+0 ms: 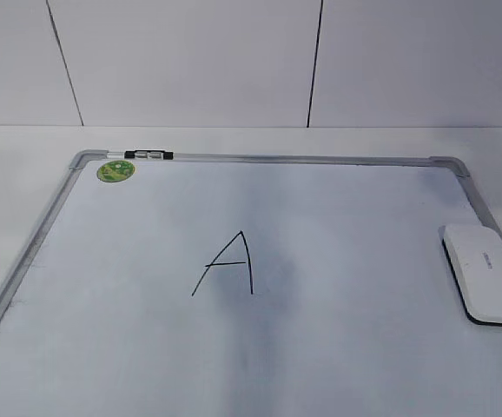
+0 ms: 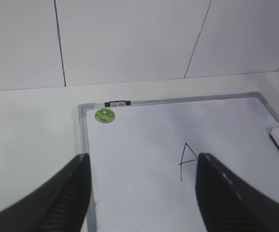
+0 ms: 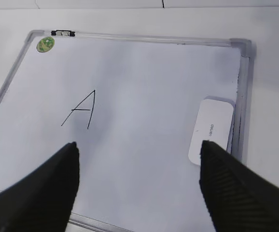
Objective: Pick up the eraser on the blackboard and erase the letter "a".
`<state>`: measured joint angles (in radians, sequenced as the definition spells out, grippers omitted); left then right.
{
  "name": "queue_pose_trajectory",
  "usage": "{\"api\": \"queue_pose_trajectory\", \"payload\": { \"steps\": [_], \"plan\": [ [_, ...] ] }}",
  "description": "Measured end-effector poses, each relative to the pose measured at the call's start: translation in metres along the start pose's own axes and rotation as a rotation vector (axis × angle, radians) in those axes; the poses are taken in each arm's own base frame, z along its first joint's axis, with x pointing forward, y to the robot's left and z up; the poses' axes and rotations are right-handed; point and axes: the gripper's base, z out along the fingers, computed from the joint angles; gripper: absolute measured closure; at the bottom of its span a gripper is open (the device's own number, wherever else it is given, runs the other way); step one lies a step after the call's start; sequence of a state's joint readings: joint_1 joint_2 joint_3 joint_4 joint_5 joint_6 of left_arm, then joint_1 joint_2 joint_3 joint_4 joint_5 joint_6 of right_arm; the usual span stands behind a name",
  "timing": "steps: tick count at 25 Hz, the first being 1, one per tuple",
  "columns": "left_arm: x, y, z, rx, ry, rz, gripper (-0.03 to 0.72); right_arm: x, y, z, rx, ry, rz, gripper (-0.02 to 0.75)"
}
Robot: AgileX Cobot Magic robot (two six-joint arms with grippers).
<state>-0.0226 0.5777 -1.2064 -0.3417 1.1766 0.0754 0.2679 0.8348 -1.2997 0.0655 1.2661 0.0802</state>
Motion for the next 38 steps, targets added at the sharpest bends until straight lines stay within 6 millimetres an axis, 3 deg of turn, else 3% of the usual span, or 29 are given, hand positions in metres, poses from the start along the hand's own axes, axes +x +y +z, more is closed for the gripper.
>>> {"api": "queue_pose_trajectory", "payload": {
  "steps": [10, 17, 22, 38],
  "plan": [
    [0.021, -0.009, -0.030, 0.016, -0.004, 0.006, 0.179, 0.050, -0.002, -0.031, -0.020, -0.078, 0.014, 0.146],
    [0.027, -0.010, -0.038, 0.026, -0.012, 0.022, 0.179, 0.080, -0.005, -0.040, -0.024, -0.111, 0.012, 0.146],
    [0.034, -0.008, -0.034, 0.026, 0.008, 0.017, 0.179, 0.099, -0.008, -0.035, -0.016, -0.103, 0.011, 0.146],
    [0.103, 0.008, -0.006, -0.013, 0.141, -0.012, 0.179, 0.161, -0.024, -0.027, 0.081, -0.147, -0.029, 0.146]
  ]
}}
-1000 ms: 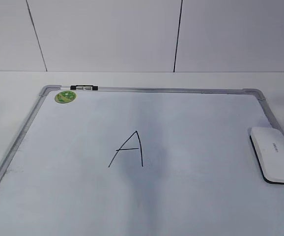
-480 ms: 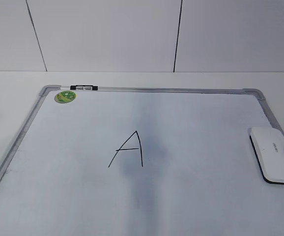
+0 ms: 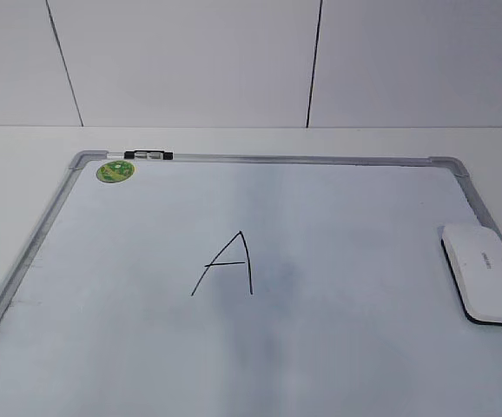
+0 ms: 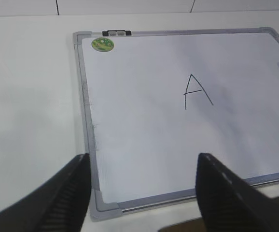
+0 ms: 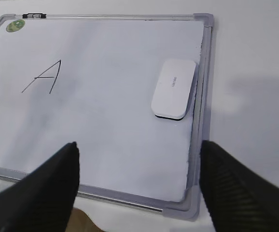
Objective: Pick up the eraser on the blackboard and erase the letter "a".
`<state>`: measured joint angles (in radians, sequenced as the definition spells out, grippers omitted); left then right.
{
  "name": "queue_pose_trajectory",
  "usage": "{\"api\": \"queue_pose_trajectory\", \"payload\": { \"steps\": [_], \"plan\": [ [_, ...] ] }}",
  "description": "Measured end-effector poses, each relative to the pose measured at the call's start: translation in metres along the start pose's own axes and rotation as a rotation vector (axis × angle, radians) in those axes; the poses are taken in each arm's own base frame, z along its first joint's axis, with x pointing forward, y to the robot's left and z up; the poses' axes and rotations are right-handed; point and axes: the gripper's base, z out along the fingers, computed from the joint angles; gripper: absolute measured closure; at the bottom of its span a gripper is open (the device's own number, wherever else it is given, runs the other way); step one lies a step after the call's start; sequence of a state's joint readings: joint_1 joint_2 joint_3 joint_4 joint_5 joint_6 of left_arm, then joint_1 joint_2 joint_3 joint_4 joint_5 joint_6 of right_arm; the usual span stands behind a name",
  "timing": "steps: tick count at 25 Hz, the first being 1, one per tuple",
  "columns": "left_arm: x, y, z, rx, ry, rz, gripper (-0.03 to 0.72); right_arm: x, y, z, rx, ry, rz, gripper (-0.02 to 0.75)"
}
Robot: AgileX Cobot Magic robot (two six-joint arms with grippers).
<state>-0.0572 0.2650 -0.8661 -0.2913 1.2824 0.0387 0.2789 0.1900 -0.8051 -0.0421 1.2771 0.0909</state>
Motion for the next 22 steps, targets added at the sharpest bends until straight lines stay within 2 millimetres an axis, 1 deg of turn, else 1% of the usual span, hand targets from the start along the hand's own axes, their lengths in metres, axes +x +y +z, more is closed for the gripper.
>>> {"api": "queue_pose_trajectory", "payload": {
  "steps": [5, 9, 13, 16, 22],
  "plan": [
    [0.013, 0.003, 0.005, -0.013, 0.011, 0.001, 0.183, 0.021, -0.002, 0.008, 0.005, 0.009, -0.007, 0.146],
    [0.023, 0.007, 0.008, -0.042, 0.017, 0.008, 0.183, 0.038, -0.003, 0.021, 0.008, 0.048, -0.011, 0.146],
    [0.029, 0.011, 0.011, -0.074, 0.028, 0.015, 0.183, 0.049, -0.003, 0.033, 0.013, 0.088, -0.013, 0.146],
    [0.032, 0.013, 0.015, -0.085, 0.042, 0.015, 0.183, 0.052, -0.003, 0.036, 0.014, 0.099, -0.018, 0.146],
    [0.047, 0.021, 0.034, -0.107, 0.123, 0.003, 0.183, 0.054, -0.005, 0.037, 0.031, 0.098, -0.043, 0.146]
  ]
}}
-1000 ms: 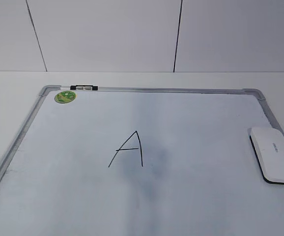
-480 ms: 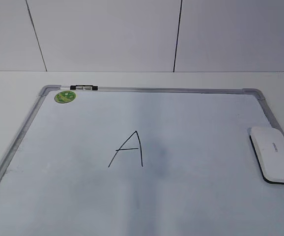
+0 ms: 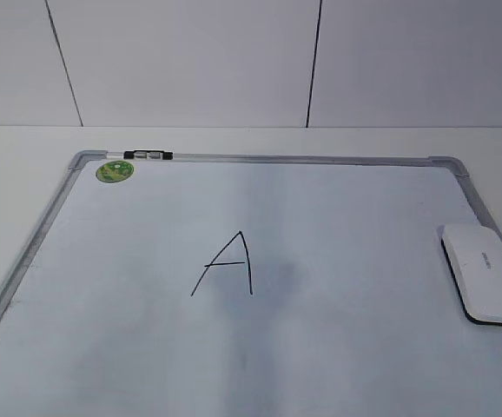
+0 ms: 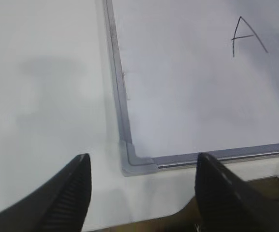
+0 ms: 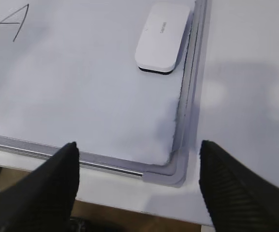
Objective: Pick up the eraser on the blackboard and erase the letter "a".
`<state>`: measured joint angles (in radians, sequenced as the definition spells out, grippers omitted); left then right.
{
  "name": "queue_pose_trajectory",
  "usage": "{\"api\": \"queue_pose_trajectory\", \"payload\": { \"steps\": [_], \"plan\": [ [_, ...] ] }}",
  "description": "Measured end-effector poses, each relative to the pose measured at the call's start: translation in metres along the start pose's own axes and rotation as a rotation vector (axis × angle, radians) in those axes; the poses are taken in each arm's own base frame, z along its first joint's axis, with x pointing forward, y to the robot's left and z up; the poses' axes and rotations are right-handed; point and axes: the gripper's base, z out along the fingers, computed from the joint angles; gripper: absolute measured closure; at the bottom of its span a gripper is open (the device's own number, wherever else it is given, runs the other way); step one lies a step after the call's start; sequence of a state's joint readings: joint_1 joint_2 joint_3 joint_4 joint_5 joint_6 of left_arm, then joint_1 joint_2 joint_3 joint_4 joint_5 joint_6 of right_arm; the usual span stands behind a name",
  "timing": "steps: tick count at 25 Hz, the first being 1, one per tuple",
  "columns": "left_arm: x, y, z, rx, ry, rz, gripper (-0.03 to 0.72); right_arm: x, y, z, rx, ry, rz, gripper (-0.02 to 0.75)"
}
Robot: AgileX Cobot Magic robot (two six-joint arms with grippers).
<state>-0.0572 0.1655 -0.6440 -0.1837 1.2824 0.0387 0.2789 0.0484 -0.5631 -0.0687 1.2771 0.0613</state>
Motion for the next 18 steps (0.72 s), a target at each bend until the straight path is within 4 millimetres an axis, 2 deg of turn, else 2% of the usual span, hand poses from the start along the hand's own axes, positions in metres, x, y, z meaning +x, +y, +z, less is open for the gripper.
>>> {"api": "queue_pose_trajectory", "payload": {
  "steps": [5, 7, 18],
  "plan": [
    [0.016, 0.005, 0.014, -0.025, 0.041, 0.000, 0.183, 0.002, -0.002, 0.004, 0.024, 0.011, -0.015, 0.146],
    [0.018, 0.006, 0.014, -0.038, 0.032, 0.006, 0.183, 0.001, -0.002, 0.005, 0.025, 0.000, -0.016, 0.146],
    [0.013, 0.010, 0.018, -0.070, -0.054, 0.017, 0.183, -0.002, -0.002, 0.014, 0.030, -0.060, -0.026, 0.146]
  ]
}}
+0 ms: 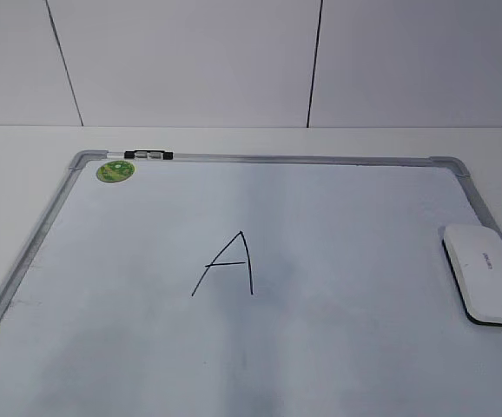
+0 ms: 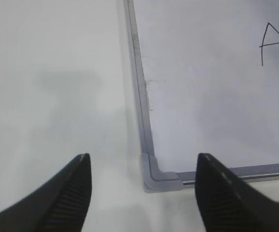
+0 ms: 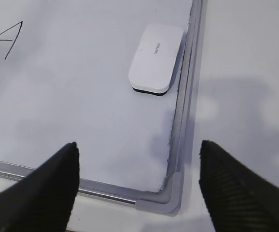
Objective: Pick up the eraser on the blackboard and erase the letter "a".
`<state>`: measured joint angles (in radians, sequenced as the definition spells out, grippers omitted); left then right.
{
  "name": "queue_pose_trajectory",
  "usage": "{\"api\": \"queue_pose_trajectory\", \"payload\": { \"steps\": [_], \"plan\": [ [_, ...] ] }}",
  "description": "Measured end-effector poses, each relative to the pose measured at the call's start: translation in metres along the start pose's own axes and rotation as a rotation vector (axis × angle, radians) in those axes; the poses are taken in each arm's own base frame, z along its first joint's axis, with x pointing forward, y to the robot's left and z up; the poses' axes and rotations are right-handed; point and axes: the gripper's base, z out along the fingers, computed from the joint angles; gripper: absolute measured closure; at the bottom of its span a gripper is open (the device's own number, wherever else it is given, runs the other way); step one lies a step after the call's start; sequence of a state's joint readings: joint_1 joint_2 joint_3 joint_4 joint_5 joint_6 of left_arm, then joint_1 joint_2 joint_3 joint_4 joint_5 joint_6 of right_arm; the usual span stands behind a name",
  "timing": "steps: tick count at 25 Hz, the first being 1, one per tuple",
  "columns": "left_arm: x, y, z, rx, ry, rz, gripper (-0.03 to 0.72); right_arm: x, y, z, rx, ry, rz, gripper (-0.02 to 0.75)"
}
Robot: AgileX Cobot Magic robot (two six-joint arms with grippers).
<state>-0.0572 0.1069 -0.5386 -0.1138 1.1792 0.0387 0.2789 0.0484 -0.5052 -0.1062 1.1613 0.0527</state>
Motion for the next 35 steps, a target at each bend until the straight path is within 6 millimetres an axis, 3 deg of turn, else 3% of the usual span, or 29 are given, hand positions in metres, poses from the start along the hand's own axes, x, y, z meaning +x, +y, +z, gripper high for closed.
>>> {"api": "queue_pose_trajectory", "payload": {
  "steps": [35],
  "plan": [
    [-0.0015, -0.0035, 0.0062, 0.046, -0.039, -0.026, 0.263, -0.0008, -0.0001, 0.0004, 0.001, -0.010, -0.001, 0.146]
  ]
}}
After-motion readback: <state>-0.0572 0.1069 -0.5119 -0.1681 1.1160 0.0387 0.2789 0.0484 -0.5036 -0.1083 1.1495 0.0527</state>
